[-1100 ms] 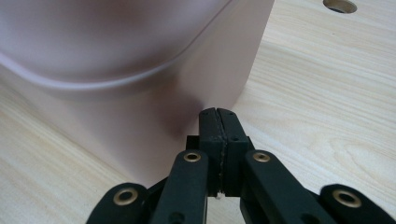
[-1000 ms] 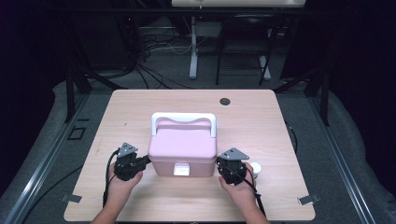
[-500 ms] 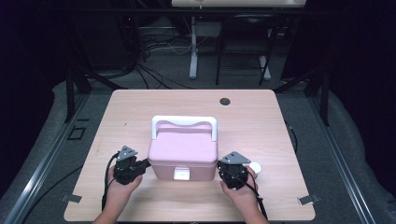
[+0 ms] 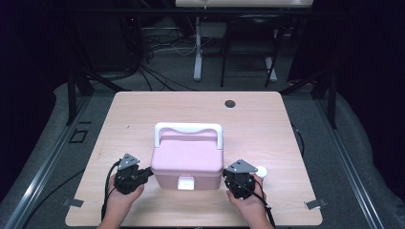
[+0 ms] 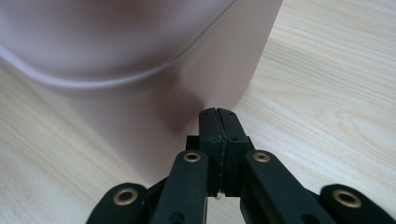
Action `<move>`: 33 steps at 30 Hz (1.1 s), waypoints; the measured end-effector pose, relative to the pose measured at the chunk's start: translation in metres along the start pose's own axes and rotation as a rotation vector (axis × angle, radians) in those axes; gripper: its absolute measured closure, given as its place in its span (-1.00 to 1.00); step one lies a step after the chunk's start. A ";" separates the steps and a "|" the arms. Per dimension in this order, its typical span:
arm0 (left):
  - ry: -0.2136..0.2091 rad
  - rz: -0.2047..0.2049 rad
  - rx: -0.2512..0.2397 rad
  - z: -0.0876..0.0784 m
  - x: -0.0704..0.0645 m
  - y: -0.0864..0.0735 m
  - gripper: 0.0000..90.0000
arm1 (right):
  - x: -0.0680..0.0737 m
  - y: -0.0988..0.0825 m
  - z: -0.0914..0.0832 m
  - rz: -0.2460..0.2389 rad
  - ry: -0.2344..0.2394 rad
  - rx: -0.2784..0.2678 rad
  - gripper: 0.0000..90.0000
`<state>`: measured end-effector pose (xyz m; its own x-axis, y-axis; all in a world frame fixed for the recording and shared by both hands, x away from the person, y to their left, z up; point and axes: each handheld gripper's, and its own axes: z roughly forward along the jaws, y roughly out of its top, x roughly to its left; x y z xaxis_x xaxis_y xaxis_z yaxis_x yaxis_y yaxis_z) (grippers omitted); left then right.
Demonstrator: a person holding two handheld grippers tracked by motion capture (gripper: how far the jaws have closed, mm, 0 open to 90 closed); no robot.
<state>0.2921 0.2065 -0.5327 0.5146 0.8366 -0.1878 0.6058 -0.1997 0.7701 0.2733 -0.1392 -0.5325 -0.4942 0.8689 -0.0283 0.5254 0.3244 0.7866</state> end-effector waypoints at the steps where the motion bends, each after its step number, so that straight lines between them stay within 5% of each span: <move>1: 0.000 0.003 0.001 -0.001 -0.001 -0.001 1.00 | 0.000 0.000 -0.001 -0.002 0.003 0.005 1.00; 33: -0.035 0.030 0.033 -0.018 -0.019 -0.016 1.00 | 0.008 -0.016 -0.026 0.004 0.019 0.033 1.00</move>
<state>0.2612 0.2028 -0.5302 0.5533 0.8119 -0.1862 0.6089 -0.2417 0.7555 0.2426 -0.1470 -0.5292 -0.5051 0.8629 -0.0136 0.5498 0.3339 0.7656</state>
